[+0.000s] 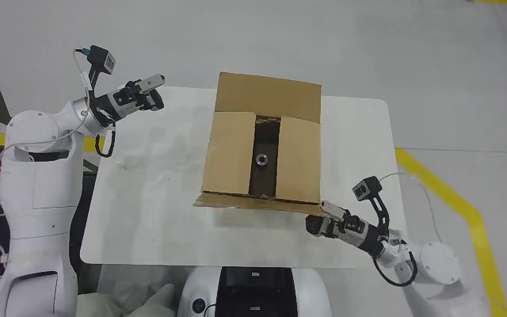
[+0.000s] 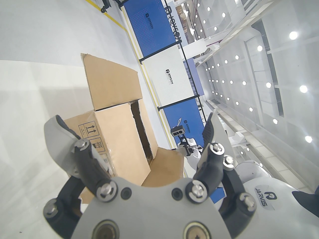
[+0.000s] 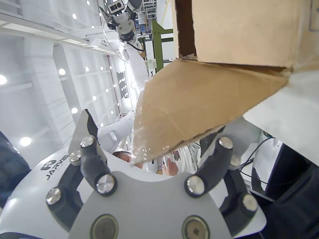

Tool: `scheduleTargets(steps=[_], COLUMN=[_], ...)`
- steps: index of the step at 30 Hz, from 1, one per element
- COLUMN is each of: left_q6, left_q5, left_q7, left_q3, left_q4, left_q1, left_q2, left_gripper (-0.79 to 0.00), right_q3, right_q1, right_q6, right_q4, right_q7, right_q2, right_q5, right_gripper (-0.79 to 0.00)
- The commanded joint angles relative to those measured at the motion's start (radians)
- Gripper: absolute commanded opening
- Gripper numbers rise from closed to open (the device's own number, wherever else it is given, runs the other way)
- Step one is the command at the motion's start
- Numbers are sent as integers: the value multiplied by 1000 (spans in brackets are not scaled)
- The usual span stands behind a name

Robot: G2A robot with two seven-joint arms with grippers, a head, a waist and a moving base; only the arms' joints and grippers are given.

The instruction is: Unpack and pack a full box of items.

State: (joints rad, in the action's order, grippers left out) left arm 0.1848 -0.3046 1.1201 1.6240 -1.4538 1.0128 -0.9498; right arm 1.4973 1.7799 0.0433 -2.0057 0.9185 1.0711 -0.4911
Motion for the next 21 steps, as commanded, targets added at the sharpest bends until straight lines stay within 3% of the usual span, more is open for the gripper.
scheduleTargets(steps=[1, 21], left_q6=[0, 0], left_q5=[0, 0], left_q7=[0, 0], left_q3=[0, 0], left_q4=[0, 0], left_q1=[0, 0], left_q2=[0, 0], left_gripper=[0, 0], right_q3=[-2, -82], right_q1=[-16, -162], right_q6=[3, 47], right_q4=[11, 105], right_q7=[-18, -139], right_q2=[1, 11], right_q5=[-13, 63], right_gripper=[0, 0])
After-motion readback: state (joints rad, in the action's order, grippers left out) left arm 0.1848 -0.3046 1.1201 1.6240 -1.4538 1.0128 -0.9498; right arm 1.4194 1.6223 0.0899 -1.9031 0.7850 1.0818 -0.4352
